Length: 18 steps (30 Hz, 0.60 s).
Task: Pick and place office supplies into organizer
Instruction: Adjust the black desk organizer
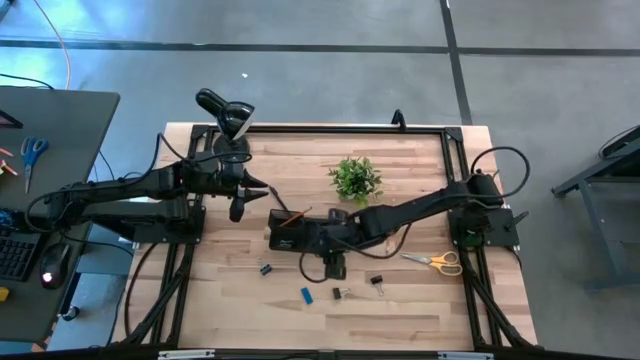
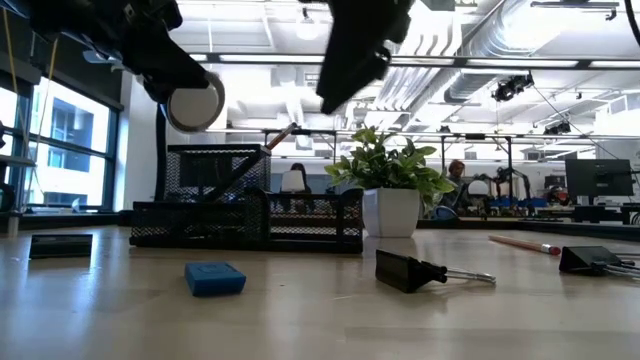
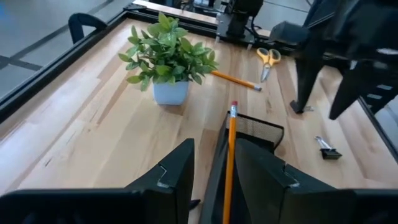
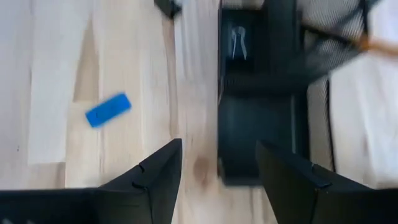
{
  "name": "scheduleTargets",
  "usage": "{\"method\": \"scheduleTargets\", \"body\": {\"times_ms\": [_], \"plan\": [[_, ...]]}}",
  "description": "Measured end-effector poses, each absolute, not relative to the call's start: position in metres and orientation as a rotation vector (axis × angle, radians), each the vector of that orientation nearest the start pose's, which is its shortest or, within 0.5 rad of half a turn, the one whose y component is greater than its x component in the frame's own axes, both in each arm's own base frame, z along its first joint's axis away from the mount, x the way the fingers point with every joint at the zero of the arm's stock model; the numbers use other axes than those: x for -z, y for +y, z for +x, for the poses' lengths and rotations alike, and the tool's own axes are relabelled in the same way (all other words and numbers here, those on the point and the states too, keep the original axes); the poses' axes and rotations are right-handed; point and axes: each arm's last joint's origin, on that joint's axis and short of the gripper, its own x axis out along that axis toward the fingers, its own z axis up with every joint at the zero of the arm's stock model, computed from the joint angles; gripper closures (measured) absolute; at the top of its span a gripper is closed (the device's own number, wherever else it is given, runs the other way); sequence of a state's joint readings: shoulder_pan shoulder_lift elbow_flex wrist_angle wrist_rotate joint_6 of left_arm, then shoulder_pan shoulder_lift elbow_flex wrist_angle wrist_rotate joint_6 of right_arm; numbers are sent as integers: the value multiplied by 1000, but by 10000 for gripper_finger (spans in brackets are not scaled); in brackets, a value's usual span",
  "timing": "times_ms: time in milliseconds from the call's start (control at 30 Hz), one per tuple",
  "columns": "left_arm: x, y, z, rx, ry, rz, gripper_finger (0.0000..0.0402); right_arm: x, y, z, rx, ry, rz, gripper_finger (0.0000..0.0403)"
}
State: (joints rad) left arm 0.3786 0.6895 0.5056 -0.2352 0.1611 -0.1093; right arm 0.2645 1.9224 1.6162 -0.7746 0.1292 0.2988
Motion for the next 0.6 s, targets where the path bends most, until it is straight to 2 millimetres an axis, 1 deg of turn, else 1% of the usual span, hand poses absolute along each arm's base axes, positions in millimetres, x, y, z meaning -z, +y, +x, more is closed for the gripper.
{"method": "scheduleTargets", "body": {"times_ms": [133, 200, 300, 400, 467, 600], "plan": [[-246, 53, 147, -232, 393, -220, 296, -228, 107, 389, 27, 1126, 65, 206], [-246, 53, 147, -230, 393, -221, 296, -219, 107, 388, 20, 1120, 68, 209], [-246, 53, 147, -230, 393, -221, 296, -208, 102, 384, 97, 1122, 19, 214], [-246, 53, 147, -230, 393, -220, 295, -203, 89, 385, 209, 1104, -43, 221], [-247, 53, 147, -230, 393, -216, 295, -203, 80, 388, 243, 1090, -61, 226], [-247, 53, 147, -231, 393, -211, 295, -205, 68, 396, 205, 1046, -10, 239]]}}
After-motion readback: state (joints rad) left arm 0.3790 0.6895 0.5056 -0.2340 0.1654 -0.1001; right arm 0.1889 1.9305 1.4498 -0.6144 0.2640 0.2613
